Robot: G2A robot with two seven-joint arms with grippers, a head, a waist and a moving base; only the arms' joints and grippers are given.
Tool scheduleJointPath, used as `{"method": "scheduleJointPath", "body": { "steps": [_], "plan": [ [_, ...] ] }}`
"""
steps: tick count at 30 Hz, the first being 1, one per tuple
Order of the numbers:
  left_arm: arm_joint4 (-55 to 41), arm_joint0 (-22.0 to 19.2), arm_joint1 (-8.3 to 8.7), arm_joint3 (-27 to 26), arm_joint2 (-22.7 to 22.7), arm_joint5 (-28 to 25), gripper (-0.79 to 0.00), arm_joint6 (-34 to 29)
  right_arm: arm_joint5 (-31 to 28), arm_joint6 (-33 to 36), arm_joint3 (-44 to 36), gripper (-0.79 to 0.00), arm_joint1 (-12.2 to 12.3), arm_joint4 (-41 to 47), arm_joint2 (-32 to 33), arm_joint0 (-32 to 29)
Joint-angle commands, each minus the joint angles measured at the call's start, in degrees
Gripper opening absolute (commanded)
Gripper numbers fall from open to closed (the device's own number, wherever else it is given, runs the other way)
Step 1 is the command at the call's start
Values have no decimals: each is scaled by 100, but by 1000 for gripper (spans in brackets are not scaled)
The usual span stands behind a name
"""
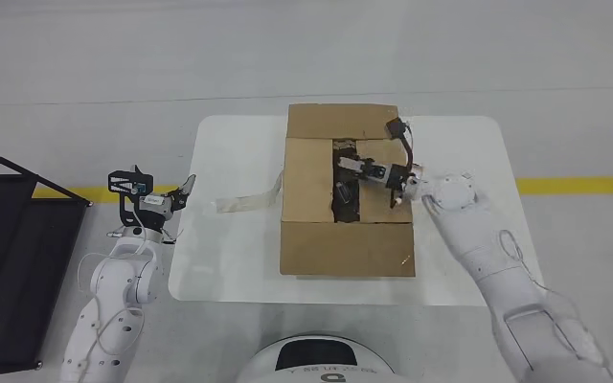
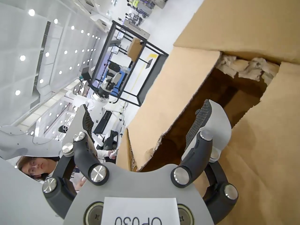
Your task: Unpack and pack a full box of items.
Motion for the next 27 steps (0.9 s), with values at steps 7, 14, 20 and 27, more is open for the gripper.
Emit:
{"method": "scheduleJointPath", "body": {
  "steps": [7,14,20,27],
  "plan": [
    [0,0,0,0,0,0,0,0,-59,145,514,0,-262,393,-619,378],
    [0,0,0,0,0,0,0,0,-481,1068,978,0,-548,3581,-532,662],
    [0,0,0,0,0,0,0,0,-407,1585,1642,0,-824,4331,-785,1118],
    [0,0,0,0,0,0,0,0,-689,1213,2025,0,-1226,3464,-1502,1700]
  ]
}}
